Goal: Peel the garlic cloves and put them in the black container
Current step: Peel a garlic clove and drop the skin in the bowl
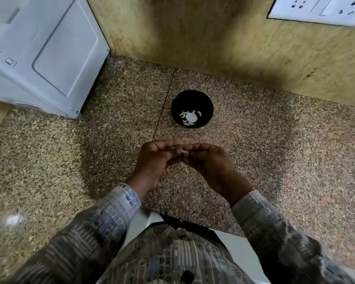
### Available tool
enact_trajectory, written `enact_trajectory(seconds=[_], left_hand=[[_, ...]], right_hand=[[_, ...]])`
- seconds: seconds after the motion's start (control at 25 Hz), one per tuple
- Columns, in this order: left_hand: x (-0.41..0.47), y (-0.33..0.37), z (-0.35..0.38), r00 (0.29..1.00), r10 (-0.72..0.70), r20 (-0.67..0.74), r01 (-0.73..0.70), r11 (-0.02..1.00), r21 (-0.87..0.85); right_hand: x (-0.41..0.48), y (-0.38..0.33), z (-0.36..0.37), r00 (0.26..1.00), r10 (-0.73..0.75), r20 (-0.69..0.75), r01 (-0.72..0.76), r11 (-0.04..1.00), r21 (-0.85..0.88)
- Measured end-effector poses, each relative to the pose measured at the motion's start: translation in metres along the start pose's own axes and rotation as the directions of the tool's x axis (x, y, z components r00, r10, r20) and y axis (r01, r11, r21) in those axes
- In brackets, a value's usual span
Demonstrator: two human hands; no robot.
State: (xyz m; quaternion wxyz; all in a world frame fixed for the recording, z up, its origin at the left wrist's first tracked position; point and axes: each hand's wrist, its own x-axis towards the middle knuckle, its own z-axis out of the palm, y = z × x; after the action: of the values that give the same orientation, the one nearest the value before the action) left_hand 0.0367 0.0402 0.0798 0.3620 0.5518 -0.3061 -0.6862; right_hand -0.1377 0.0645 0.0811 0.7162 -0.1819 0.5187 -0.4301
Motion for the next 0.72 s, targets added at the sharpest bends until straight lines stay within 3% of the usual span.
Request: enact_trajectory(seconds=[0.2, 0.44, 0.6, 0.72], left_hand=[[0.018, -0.012, -0.006, 0.999, 0.032, 0.022, -0.035, 0.991, 0.133], [0.045, -0.041, -0.014, 0.999, 0.028, 0.03, -0.039, 0.876, 0.48], [0.074, -0.06, 0.004, 0.958, -0.24, -0.16, 0.276, 0.922, 0.273], [0.099, -0.073, 0.007, 0.887, -0.431, -0.166, 0.452, 0.885, 0.115]], right_hand=[[0.005, 0.017, 0.007, 0.992, -0.062, -0.109, 0.059, 0.998, -0.036], [0.029, 0.041, 0.008, 0.947, 0.056, -0.317, -0.043, 0.998, 0.048], [0.054, 0.063, 0.014, 0.855, 0.09, -0.511, -0.022, 0.99, 0.138], [0.062, 0.063, 0.009, 0.826, 0.157, -0.541, 0.003, 0.959, 0.283]])
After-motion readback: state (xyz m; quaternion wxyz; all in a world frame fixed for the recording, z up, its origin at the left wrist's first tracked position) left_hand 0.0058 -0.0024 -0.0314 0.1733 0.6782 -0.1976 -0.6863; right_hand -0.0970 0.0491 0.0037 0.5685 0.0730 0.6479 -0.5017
